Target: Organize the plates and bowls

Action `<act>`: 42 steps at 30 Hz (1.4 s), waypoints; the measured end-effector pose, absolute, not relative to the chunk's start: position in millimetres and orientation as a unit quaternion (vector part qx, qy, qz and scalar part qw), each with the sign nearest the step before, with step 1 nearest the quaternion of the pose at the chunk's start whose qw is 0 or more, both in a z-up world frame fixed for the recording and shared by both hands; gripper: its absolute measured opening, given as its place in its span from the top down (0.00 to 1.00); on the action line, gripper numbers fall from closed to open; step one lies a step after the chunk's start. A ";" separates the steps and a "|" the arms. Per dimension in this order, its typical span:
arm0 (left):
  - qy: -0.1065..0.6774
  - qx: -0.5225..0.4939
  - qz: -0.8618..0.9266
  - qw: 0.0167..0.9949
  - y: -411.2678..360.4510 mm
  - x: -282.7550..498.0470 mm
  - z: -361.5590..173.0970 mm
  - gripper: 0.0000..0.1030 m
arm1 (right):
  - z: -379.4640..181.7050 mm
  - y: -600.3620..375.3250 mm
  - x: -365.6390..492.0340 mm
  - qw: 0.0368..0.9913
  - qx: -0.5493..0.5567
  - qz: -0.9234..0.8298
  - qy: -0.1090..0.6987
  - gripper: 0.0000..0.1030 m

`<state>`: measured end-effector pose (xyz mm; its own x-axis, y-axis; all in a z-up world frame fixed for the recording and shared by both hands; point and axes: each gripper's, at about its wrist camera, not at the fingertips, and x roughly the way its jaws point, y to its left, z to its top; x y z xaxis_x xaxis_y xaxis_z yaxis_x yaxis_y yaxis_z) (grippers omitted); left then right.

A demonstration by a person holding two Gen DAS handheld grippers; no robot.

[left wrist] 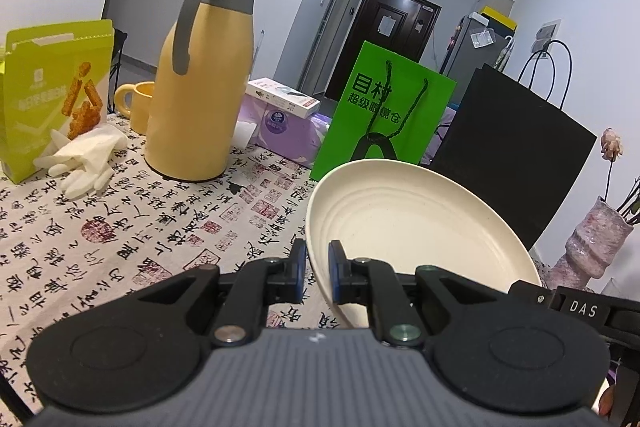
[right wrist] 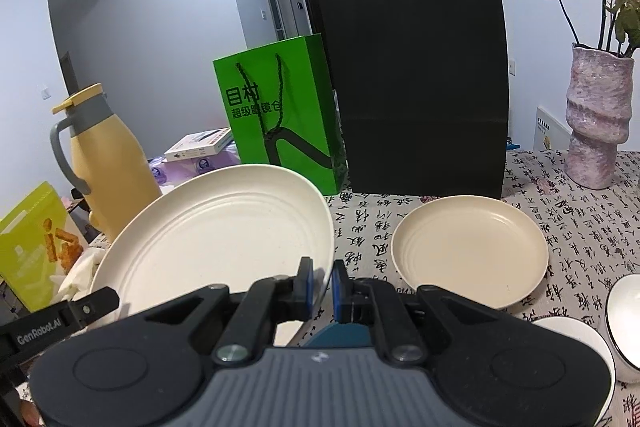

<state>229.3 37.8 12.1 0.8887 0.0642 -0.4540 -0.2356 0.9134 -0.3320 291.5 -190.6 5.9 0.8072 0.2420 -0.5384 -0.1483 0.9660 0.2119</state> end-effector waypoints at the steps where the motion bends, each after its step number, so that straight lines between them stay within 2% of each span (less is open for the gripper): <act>1: 0.221 -0.191 0.079 0.953 37.5 226.8 12.8 0.88 | 6.2 -190.6 289.4 0.947 0.081 0.103 0.293 0.91; 42: 0.185 -0.141 0.081 0.969 12.1 121.4 34.8 0.88 | 22.7 -209.7 181.1 0.954 0.102 0.109 0.259 0.91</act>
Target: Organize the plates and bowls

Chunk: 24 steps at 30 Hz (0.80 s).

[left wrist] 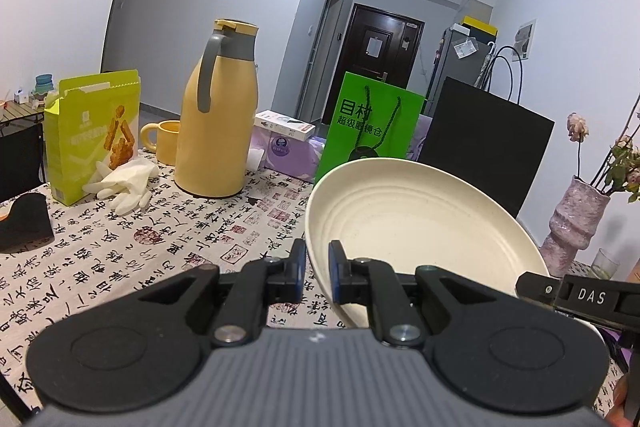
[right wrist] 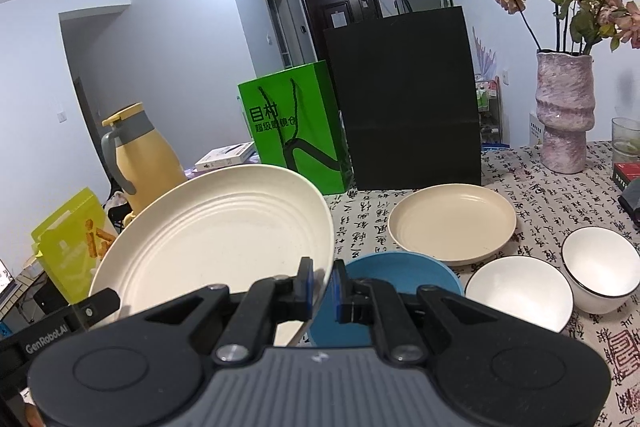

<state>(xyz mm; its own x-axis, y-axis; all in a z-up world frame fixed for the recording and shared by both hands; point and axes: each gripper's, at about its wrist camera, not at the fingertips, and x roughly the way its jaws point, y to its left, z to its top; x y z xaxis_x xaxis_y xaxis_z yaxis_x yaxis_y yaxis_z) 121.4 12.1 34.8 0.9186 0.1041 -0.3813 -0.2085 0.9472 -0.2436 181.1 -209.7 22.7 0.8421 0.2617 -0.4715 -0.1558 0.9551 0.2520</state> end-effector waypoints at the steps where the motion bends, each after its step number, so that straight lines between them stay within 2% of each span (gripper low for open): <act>1: 0.184 -0.141 0.080 0.969 11.1 119.4 35.1 0.88 | 23.2 -210.5 178.7 0.955 0.102 0.109 0.258 0.91; 24: 0.174 -0.113 0.059 0.976 -22.6 78.8 40.4 0.88 | 27.6 -243.2 123.0 0.961 0.120 0.087 0.232 0.91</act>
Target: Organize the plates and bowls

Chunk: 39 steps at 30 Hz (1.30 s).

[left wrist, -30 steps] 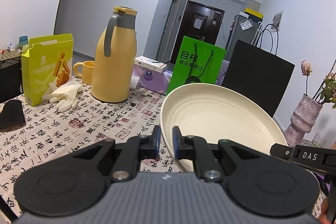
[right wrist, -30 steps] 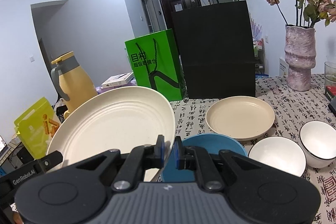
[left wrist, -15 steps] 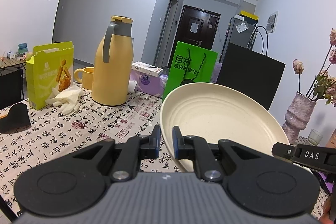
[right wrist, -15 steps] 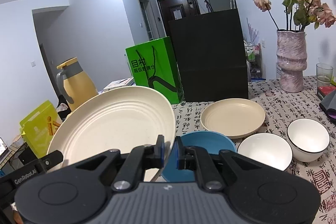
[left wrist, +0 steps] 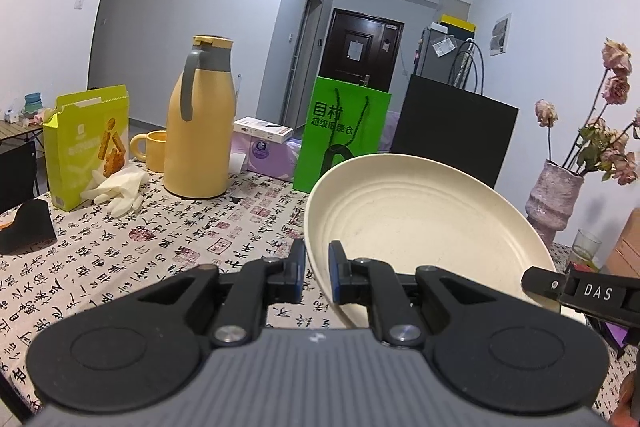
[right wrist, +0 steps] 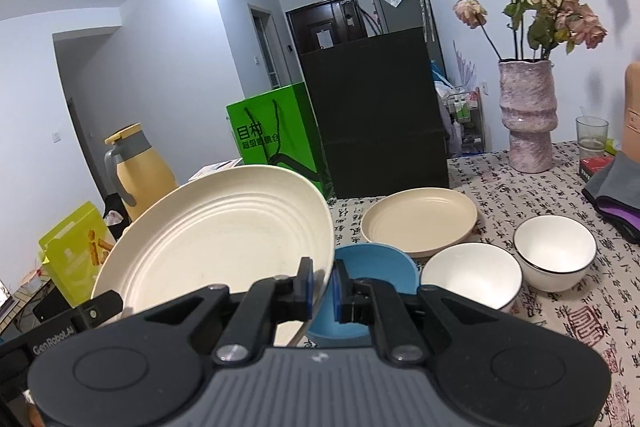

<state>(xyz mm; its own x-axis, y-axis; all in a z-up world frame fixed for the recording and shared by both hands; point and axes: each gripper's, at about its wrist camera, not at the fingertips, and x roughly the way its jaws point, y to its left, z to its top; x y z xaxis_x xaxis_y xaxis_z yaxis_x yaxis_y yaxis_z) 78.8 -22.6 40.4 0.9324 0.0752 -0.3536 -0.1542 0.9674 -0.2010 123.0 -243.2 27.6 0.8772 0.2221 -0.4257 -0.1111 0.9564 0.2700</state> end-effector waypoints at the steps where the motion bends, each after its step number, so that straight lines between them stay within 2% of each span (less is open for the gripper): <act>1: 0.173 -0.112 0.058 0.977 -24.5 77.1 40.9 0.88 | 27.7 -245.2 120.5 0.962 0.121 0.086 0.231 0.91; 39: 0.170 -0.068 -0.009 0.983 -80.7 46.3 35.9 0.88 | 22.1 -301.9 48.5 0.968 0.163 0.026 0.188 0.91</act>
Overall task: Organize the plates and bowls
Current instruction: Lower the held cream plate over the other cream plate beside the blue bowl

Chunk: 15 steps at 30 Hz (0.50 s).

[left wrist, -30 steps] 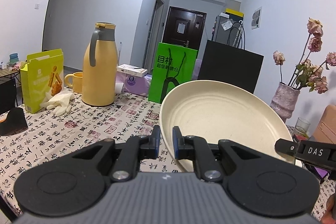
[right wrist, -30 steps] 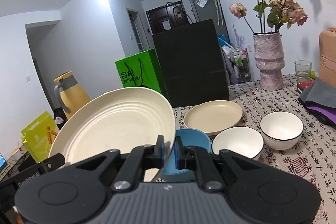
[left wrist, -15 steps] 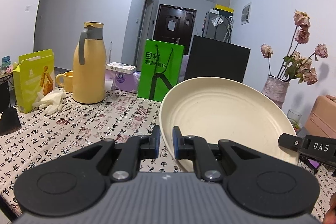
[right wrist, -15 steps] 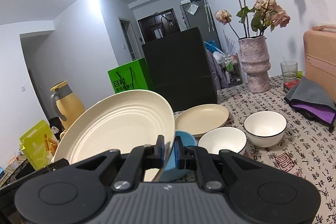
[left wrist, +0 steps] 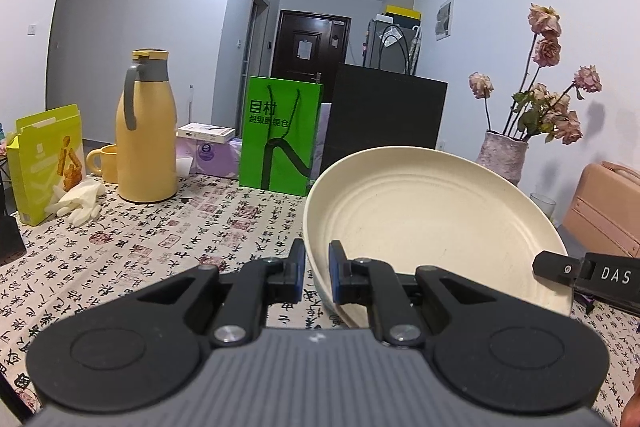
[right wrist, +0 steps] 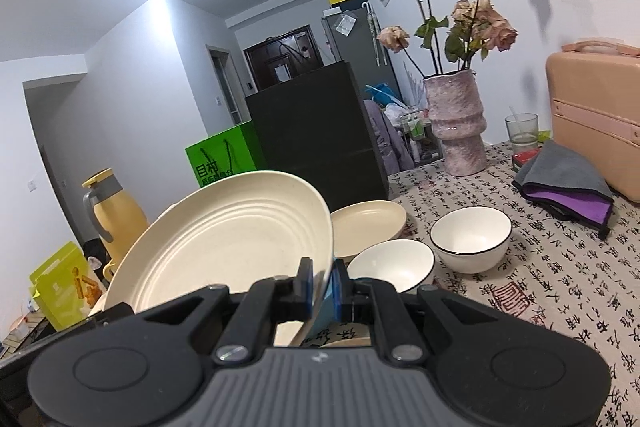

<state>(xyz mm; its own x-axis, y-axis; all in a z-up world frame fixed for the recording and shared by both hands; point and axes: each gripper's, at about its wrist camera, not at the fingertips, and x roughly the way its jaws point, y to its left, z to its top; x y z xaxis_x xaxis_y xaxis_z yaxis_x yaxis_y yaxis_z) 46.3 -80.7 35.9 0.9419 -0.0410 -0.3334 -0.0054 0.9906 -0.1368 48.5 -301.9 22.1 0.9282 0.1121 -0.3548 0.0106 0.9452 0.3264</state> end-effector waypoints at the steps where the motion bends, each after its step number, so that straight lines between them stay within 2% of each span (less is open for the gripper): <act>1: 0.170 -0.068 -0.010 0.983 -81.6 45.9 35.6 0.88 | 21.9 -302.9 47.0 0.968 0.164 0.025 0.186 0.91; 15: 0.181 -0.062 -0.028 0.981 -93.9 45.4 22.1 0.88 | 11.3 -314.6 33.1 0.968 0.173 0.011 0.183 0.90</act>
